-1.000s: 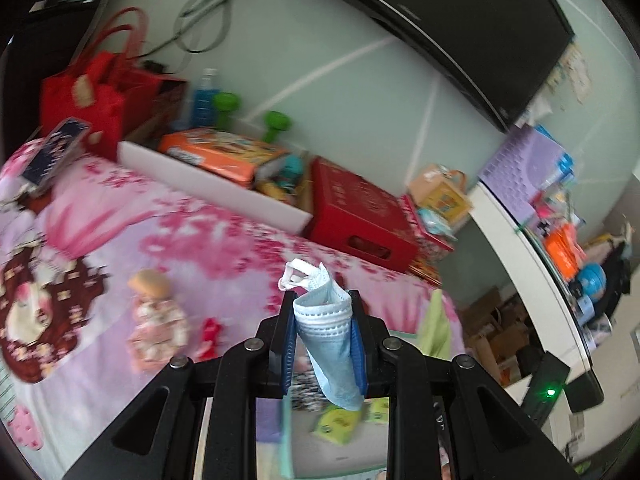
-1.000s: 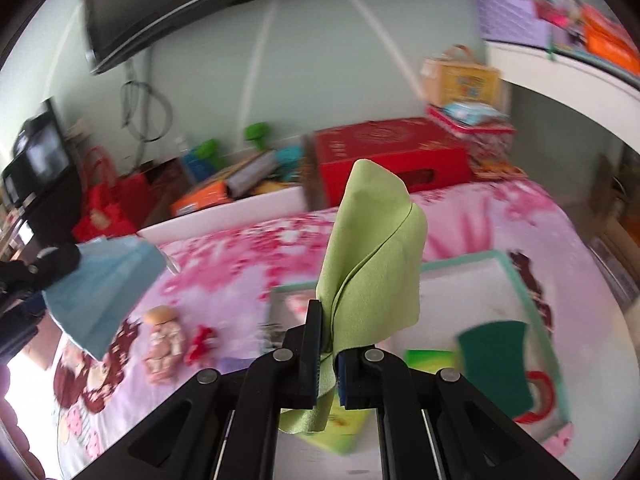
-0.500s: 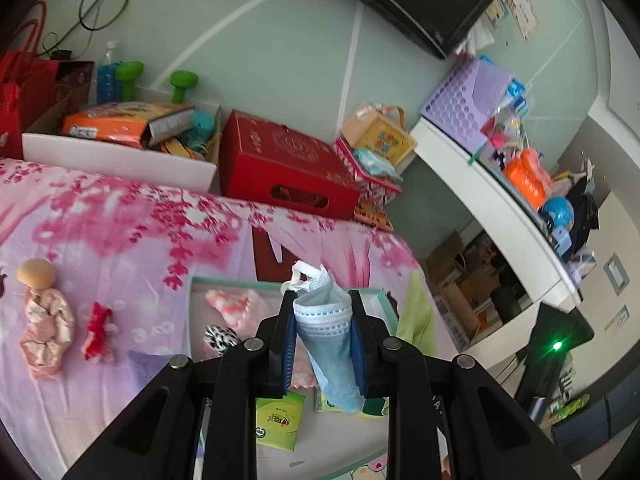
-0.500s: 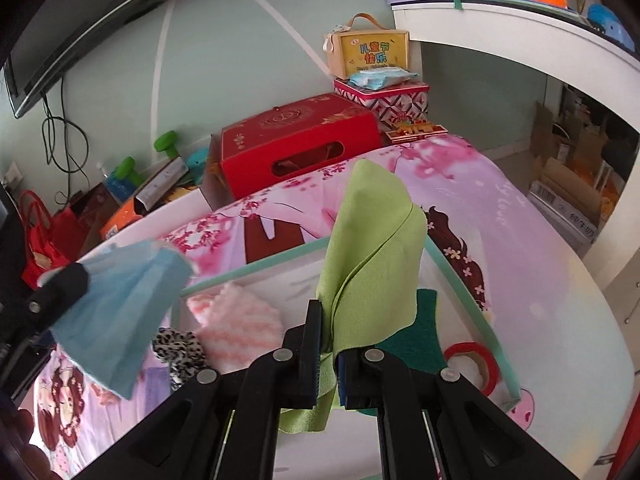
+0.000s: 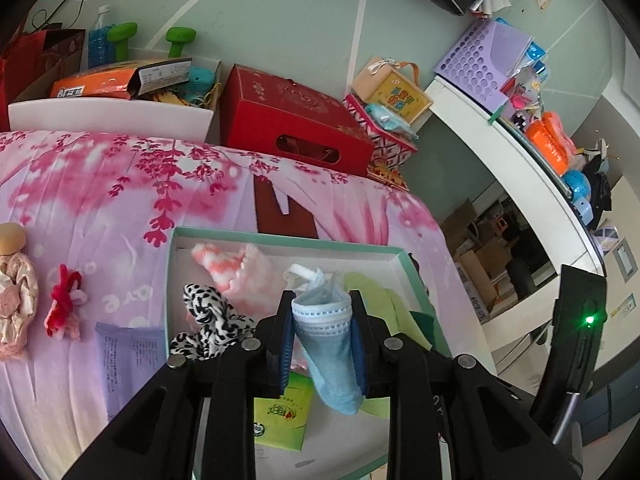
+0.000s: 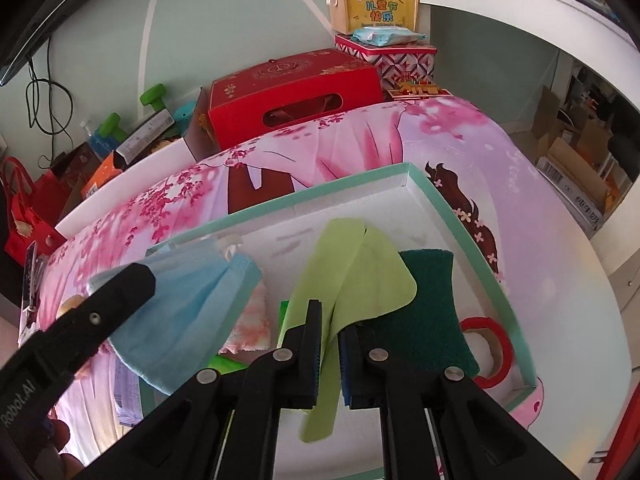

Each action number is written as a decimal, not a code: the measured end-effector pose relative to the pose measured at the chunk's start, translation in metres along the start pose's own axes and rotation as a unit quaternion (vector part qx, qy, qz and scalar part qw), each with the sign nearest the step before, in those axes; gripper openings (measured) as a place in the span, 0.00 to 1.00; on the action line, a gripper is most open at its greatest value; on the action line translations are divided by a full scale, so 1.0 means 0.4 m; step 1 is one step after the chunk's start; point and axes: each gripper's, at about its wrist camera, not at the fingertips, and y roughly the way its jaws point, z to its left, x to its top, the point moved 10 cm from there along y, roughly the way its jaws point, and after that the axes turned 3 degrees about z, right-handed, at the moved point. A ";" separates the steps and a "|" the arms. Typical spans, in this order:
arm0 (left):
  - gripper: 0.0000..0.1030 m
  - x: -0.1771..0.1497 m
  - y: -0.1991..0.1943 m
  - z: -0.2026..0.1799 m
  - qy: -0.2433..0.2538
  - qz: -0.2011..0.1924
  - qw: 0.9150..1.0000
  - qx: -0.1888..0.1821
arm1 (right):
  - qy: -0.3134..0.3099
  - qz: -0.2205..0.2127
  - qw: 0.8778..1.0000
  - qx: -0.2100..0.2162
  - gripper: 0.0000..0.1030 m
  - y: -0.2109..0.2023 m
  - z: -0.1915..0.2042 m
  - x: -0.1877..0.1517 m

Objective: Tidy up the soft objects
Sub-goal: 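Carry mask and green cloth into the white tray and open both grippers, then move both tools back over the purple packet and pink scrunchie on the bed, then close the right gripper on the purple wet-wipes packet, then grasp the pink scrunchie with the left gripper while the right gripper holds the packet, then carry the scrunchie and purple packet over the white tray with both grippers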

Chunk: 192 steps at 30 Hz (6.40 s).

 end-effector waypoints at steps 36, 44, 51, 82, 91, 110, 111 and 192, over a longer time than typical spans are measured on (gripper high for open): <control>0.92 0.067 -0.291 0.416 -0.098 -0.065 0.959 0.259 | 0.035 -0.029 0.999 0.005 1.00 -0.041 0.001 0.032; 0.92 0.035 -0.432 0.558 -0.163 -0.073 0.932 0.314 | -0.024 -0.104 0.992 0.064 1.00 -0.145 0.169 0.071; 0.92 0.012 -0.474 0.609 -0.187 -0.080 0.924 0.323 | -0.104 -0.101 0.983 0.114 1.00 -0.147 0.367 0.031; 0.97 -0.118 -0.335 0.645 -0.220 0.044 0.936 0.272 | -0.222 0.123 0.960 0.118 0.86 0.085 0.548 -0.252; 0.97 -0.125 -0.317 0.649 -0.228 0.054 0.935 0.266 | -0.214 0.130 0.954 0.163 0.79 0.072 0.576 -0.261; 0.97 -0.124 -0.309 0.647 -0.225 0.056 0.937 0.261 | -0.255 0.117 0.958 0.063 0.54 0.097 0.525 -0.263; 0.97 -0.124 -0.309 0.647 -0.225 0.055 0.937 0.260 | -0.264 0.112 0.957 0.051 0.48 0.099 0.522 -0.262; 0.05 -0.028 -0.284 0.529 -0.171 0.009 0.968 0.181 | -0.142 0.019 0.972 0.187 0.12 -0.038 0.488 -0.102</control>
